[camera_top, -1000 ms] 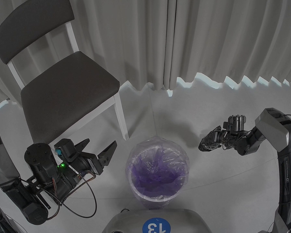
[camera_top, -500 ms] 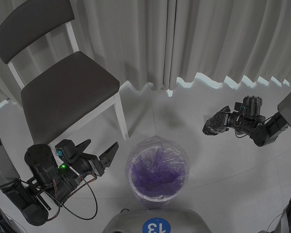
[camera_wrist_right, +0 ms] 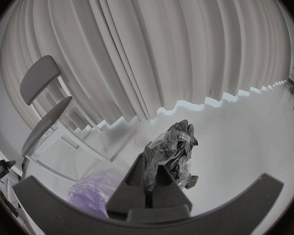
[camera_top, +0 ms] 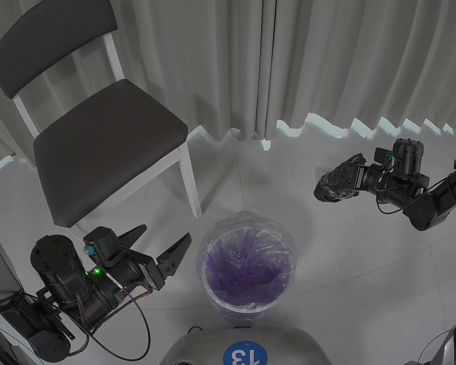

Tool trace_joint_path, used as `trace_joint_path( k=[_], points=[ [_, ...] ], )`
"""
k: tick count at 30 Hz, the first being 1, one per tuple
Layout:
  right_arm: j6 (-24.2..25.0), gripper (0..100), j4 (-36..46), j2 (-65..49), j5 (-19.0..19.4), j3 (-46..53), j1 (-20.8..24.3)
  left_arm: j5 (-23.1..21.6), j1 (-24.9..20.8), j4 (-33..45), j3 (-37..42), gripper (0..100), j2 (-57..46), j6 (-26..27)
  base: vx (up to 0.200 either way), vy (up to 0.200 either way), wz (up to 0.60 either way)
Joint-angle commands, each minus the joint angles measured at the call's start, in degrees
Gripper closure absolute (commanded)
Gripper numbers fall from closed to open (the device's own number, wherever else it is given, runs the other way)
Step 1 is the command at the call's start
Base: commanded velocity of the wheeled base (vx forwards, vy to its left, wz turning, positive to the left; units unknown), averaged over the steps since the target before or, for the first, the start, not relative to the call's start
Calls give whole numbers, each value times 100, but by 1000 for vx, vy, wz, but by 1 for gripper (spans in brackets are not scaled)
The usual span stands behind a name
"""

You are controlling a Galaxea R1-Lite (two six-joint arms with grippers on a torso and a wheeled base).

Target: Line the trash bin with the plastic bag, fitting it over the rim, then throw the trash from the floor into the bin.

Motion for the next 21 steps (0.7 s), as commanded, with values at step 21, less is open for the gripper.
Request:
trace_joint_path(
  k=[21],
  points=[
    [-12,100,-1130,-264,-67,787,630,15,-9,-102,243,0,108,25,0,0,0]
  ],
)
